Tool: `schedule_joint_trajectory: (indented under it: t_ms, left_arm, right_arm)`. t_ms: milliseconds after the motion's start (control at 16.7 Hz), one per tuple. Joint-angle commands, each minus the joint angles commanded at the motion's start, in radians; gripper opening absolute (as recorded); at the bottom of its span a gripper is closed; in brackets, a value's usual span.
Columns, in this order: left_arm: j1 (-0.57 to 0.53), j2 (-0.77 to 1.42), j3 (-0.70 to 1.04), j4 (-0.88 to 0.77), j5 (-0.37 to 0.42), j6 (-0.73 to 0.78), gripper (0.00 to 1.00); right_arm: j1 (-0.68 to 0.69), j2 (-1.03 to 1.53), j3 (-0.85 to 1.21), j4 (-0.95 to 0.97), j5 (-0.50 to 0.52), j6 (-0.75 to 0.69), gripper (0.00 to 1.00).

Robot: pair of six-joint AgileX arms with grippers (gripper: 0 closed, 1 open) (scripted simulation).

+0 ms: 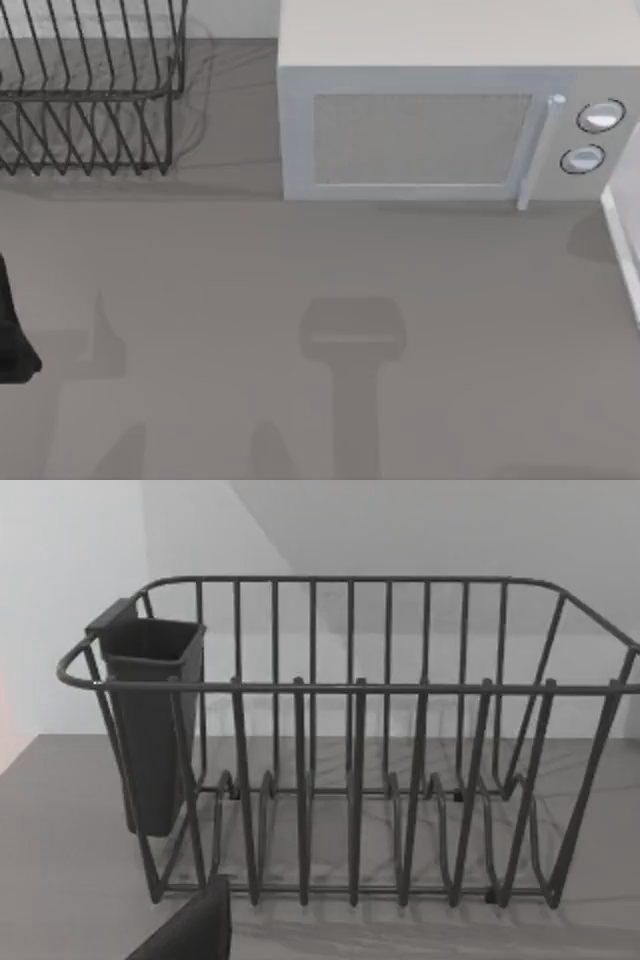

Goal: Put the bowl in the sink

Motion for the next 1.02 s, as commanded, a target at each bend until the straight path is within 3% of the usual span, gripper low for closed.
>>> schedule_joint_trajectory:
  t_ms: [120,900,1020]
  left_arm:
    - [0.000,0.000,0.000,0.000,0.000,0.000,1.00]
    - [0.000,0.000,0.000,0.000,0.000,0.000,1.00]
    - [0.000,0.000,0.000,0.000,0.000,0.000,1.00]
  right_arm:
    - [0.000,0.000,0.000,0.000,0.000,0.000,0.00]
    - [0.000,0.000,0.000,0.000,0.000,0.000,0.98]
    - [0.000,0.000,0.000,0.000,0.000,0.000,1.00]
